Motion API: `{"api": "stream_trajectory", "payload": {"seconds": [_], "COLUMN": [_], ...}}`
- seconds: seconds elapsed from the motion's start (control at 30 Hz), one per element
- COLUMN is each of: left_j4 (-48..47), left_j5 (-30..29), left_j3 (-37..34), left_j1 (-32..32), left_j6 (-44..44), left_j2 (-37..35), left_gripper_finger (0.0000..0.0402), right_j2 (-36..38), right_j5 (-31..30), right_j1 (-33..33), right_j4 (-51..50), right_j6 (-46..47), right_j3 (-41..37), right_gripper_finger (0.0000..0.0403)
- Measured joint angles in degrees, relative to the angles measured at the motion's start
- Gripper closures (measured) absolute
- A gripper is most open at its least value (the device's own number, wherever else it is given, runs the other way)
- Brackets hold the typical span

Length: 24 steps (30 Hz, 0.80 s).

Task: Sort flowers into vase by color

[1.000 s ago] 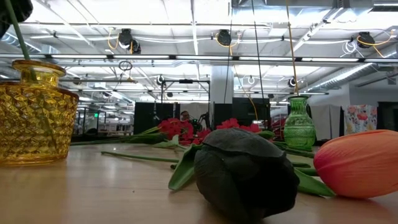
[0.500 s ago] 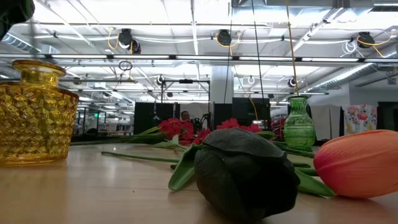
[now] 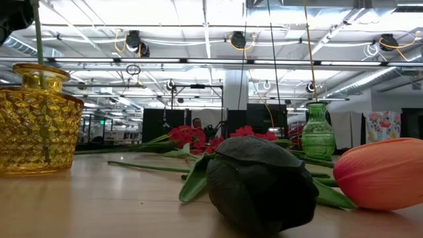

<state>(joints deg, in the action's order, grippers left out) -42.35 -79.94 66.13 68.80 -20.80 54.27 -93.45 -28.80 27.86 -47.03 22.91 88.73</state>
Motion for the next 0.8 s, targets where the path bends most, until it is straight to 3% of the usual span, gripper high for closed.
{"api": "stream_trajectory", "payload": {"seconds": [0.1,0.23,0.3,0.6,0.8], "left_j4": [-5.5,-9.2,-9.8,-9.2,-9.4], "left_j5": [0.0,0.0,0.0,-1.7,-1.9], "left_j3": [0.0,0.0,0.0,-1.9,-4.3], "left_j1": [-3.7,-6.8,-7.7,-8.8,-8.8], "left_j6": [-6.7,-14.6,-17.2,-18.8,-22.9], "left_j2": [-1.3,-1.6,-1.3,3.5,4.9], "left_gripper_finger": [0.0214,0.0214,0.0214,0.0214,0.0214], "right_j2": [0.0,-2.1,-4.3,-17.6,-24.5], "right_j5": [-2.0,-13.3,-15.1,-5.2,-1.4], "right_j1": [0.0,-0.4,-1.5,-13.7,-21.7], "right_j4": [0.4,3.4,5.4,14.3,16.7], "right_j6": [0.5,3.6,3.5,0.3,5.2], "right_j3": [0.0,0.0,0.0,0.0,0.0], "right_gripper_finger": [0.0237,0.0237,0.0237,0.0237,0.0237]}}
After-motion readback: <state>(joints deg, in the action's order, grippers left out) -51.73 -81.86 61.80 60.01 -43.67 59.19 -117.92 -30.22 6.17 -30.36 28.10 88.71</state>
